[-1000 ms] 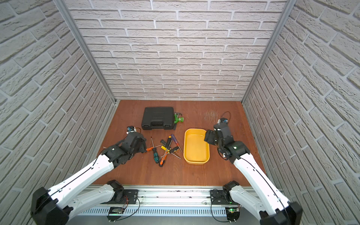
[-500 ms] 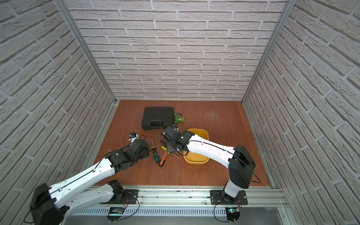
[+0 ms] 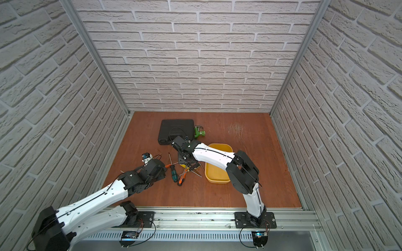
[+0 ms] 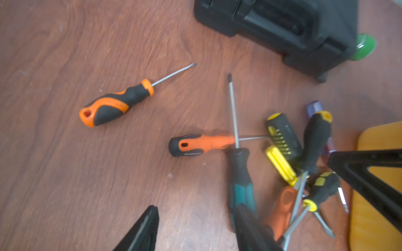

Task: Put the screwdriver on the desktop into the storage box
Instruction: Pick up the screwdriver from the center of the board.

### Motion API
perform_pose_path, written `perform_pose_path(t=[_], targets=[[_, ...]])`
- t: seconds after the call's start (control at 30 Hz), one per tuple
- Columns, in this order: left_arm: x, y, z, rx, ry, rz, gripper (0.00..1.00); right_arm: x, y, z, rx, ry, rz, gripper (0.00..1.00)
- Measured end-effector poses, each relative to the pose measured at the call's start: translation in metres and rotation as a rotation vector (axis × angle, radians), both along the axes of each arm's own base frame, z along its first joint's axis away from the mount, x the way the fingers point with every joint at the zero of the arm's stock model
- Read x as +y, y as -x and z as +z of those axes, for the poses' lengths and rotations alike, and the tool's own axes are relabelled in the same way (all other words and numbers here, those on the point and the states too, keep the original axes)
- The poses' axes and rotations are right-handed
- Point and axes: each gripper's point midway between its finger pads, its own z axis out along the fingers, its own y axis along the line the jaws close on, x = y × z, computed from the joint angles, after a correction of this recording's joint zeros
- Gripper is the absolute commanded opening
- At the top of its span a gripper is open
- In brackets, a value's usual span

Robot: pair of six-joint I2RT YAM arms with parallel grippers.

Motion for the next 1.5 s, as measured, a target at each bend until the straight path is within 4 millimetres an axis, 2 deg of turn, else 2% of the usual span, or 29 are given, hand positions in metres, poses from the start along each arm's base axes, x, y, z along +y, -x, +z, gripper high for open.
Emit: perform_pose_path(t=[0.2,0.63,0.8,0.97,1.27,1.4,1.5], targets=[[-0.003,-0.003,0.000,-0.010,0.028,0.022,0.58,-0.004,-0.003,-0.020,0.036,0.023,-0.003,0.36],[-0.001,-0.002,-0.008,0.010,0.009,0.030,0.59,0.005,-0.009,-0.022,0.037,0.007,0.038,0.32],[-0.001,-0.002,-0.008,0.008,0.004,0.030,0.59,0.014,-0.017,-0.027,0.034,0.014,0.060,0.33],[-0.001,-0.002,-0.008,0.008,0.003,0.029,0.59,0.015,-0.017,-0.028,0.042,0.023,0.063,0.33],[0.000,-0.002,-0.007,0.007,-0.001,0.025,0.59,0.014,-0.018,-0.029,0.042,0.041,0.079,0.03],[-0.001,-0.003,-0.006,0.002,-0.001,0.026,0.59,0.016,-0.019,-0.024,0.029,0.035,0.100,0.02],[0.000,-0.003,-0.006,0.002,-0.008,0.020,0.59,0.016,-0.019,-0.006,-0.008,0.006,0.116,0.02]])
